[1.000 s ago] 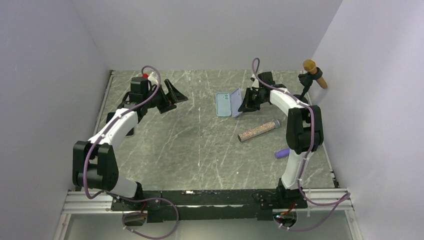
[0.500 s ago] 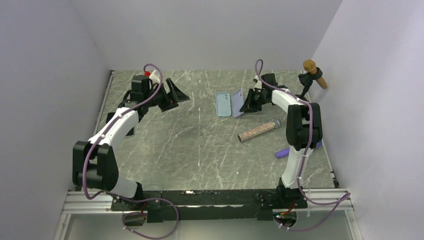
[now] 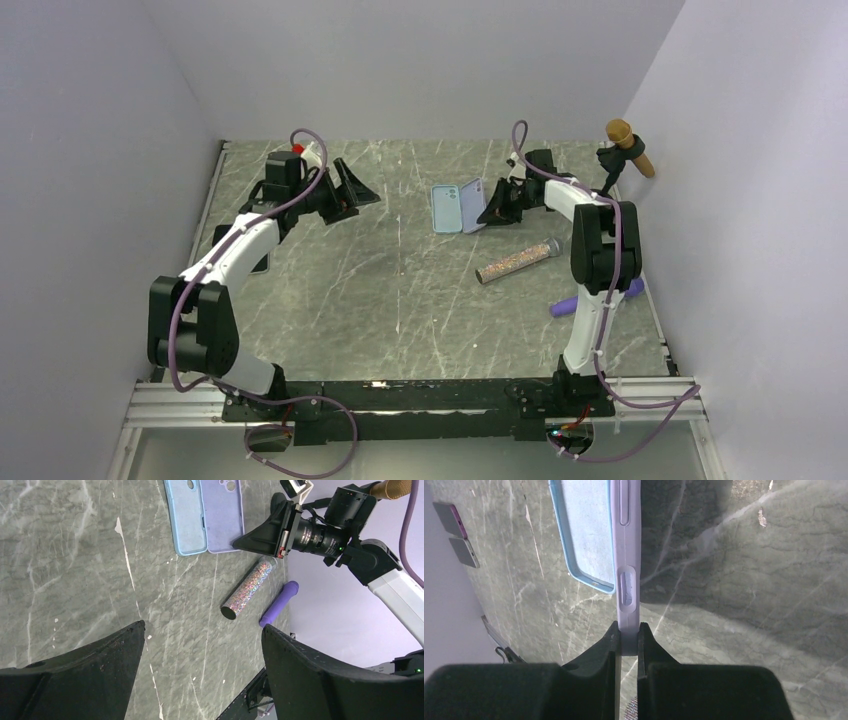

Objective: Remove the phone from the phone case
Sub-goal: Place the phone at the center of the board, then reset both arms

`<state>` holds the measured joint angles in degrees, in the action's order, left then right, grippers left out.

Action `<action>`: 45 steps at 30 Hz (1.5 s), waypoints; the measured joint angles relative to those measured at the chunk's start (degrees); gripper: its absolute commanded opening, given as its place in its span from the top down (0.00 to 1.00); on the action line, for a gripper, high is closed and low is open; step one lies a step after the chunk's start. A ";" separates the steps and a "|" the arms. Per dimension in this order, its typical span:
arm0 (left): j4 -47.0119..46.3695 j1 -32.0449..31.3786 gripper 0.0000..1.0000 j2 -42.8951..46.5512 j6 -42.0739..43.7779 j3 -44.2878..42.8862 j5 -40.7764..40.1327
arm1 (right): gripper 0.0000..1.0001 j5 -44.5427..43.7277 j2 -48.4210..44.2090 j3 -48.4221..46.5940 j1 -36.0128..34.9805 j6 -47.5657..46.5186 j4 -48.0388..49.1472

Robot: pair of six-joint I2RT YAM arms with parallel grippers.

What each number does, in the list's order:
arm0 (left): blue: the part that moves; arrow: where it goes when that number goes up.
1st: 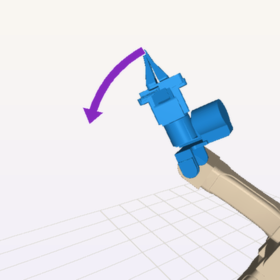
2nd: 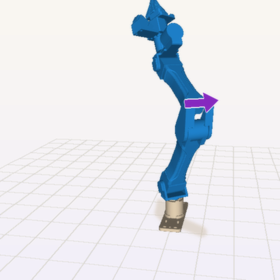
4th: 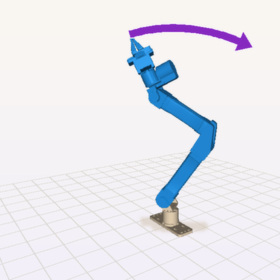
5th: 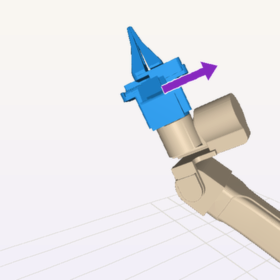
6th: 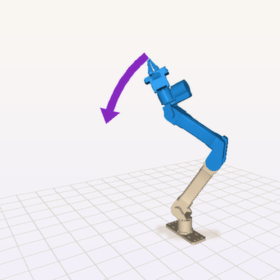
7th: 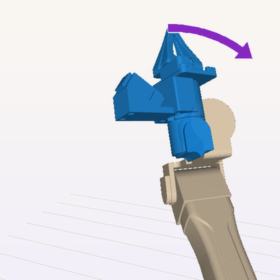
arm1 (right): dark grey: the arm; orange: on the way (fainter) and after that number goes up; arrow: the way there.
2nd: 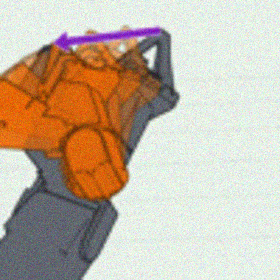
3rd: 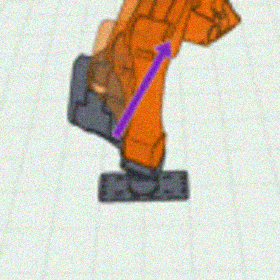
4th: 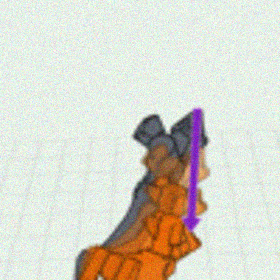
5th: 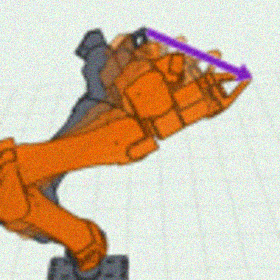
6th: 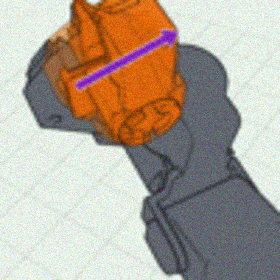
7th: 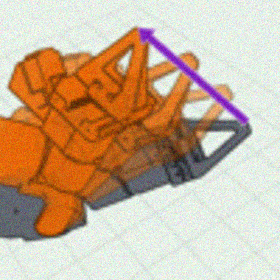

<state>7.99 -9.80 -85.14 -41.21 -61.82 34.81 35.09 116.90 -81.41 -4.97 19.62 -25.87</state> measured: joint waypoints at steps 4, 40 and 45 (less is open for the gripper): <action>0.02 0.00 0.09 0.00 0.00 0.00 0.09 | 0.93 0.94 0.87 -0.28 -0.02 0.07 0.72; -2.32 -17.92 0.01 23.02 18.21 12.17 -29.62 | 0.00 -35.89 -51.49 24.94 -17.57 -0.68 5.38; -9.20 -18.51 0.01 40.70 25.16 20.46 -38.60 | 0.00 -38.34 -69.35 33.55 -17.46 0.59 8.70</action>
<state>-1.21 -28.32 -44.45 -16.05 -41.36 -3.79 -3.25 47.55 -47.86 -22.44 20.21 -17.17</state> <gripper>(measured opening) 0.994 0.995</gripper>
